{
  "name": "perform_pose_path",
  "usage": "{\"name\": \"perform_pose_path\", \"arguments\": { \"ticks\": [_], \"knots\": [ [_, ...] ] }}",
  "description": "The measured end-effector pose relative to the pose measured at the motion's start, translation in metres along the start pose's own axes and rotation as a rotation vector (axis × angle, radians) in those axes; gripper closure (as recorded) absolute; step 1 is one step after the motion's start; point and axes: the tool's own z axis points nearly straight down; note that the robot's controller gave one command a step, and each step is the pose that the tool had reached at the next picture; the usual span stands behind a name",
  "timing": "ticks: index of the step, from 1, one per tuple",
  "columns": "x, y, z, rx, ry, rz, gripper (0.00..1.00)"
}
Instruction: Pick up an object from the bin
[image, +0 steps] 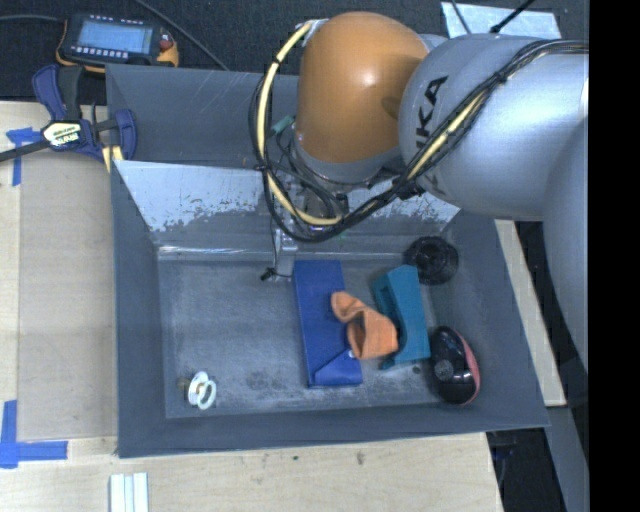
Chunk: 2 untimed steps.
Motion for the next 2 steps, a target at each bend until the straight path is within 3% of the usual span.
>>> {"name": "perform_pose_path", "arguments": {
  "ticks": [1,2],
  "knots": [
    [0.0,0.0,0.0,0.0,0.0,0.0,0.0],
    [0.015,-0.046,0.029,-0.001,-0.001,0.006,0.0]
  ]
}}
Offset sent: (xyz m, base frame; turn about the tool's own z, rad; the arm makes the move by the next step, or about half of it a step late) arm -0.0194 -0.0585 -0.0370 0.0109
